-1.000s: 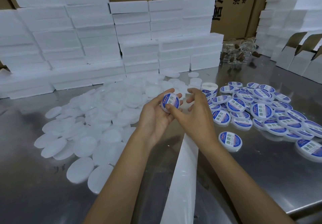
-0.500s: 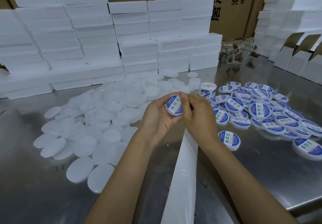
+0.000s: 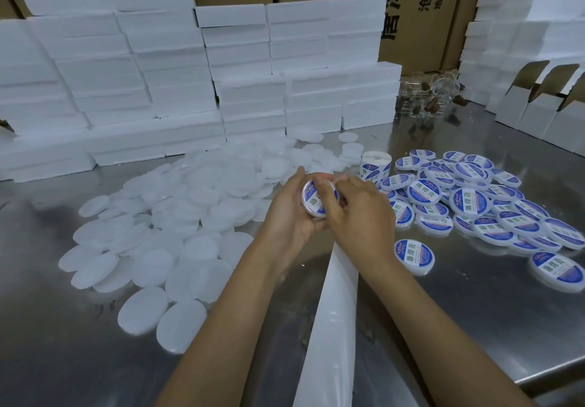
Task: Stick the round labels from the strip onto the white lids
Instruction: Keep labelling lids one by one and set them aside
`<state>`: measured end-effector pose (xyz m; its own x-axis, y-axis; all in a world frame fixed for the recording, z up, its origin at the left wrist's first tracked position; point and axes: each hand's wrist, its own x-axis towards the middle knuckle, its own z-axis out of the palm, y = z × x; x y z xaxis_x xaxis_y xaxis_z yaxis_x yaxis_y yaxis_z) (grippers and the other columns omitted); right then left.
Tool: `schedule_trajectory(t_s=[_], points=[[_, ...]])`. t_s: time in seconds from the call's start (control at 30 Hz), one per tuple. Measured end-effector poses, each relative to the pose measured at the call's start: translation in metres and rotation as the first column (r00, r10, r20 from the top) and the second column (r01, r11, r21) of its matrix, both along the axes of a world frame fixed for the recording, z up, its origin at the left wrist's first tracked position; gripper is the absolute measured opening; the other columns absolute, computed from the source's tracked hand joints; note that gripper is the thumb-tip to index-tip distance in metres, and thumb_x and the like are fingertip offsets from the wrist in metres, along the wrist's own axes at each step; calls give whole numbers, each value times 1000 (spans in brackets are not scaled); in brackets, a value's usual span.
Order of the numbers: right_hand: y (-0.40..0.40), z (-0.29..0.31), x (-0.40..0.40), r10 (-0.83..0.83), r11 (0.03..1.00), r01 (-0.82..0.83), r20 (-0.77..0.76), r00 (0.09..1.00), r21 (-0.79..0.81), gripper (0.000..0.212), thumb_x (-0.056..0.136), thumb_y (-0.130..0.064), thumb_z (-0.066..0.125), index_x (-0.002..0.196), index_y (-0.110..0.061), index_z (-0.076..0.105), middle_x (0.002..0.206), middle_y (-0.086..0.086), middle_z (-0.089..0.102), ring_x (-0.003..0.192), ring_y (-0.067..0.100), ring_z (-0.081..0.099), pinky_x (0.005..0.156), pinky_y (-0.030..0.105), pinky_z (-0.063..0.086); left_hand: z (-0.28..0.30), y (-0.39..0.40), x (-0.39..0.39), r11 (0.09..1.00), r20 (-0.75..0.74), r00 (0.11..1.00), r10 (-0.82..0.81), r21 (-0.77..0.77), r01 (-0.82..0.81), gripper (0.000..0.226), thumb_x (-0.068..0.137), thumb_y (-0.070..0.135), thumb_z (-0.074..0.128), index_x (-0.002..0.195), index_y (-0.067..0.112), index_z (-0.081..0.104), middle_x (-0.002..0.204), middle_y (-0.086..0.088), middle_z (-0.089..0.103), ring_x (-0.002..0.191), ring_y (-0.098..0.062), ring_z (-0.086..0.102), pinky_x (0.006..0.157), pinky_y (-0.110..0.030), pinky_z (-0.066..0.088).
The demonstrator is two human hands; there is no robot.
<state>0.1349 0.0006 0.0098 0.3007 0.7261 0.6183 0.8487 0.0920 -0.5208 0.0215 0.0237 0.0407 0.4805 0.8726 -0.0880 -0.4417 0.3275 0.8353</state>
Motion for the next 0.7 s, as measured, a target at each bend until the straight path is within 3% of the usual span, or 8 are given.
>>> schedule_trajectory(t_s=[0.1,0.3,0.4,0.53,0.7], points=[[3,-2,0,23,1000,-23,-82,996,9,47,104,-43,43,80,-11,68,73,-2,57,75,21,56,71,42,47,-3,1,-2,998,-52,999,-12,67,16,30,102,20,44,96,9,71,100,-10,73,90,-20,70,75,-33,61],[6,-2,5,64,998,-63,-198,978,11,50,107,-40,36,74,-10,58,68,0,56,67,19,54,63,37,43,-7,6,-8,960,-345,927,148,274,-52,26,101,11,48,115,16,70,95,-3,71,76,-13,61,59,-24,47],[3,-3,4,178,984,-171,-260,949,49,48,104,-52,34,76,-18,53,68,-5,53,66,11,52,58,30,38,-6,8,-12,959,-297,931,213,246,-141,24,100,9,56,121,11,68,95,-7,69,68,-15,58,59,-27,50],[4,-7,2,193,977,-207,-216,957,-43,50,87,-78,39,88,-28,50,76,-10,54,72,8,53,59,30,43,-6,8,-16,950,-239,933,268,228,-215,28,96,5,63,123,10,65,99,-13,77,77,-22,71,71,-32,60],[6,-10,10,208,977,-212,-140,968,-14,41,91,-62,53,82,-23,50,71,-12,49,68,7,48,56,25,35,-6,9,-17,941,-208,929,306,217,-261,20,98,10,64,117,8,67,100,-19,76,83,-26,76,69,-33,62]])
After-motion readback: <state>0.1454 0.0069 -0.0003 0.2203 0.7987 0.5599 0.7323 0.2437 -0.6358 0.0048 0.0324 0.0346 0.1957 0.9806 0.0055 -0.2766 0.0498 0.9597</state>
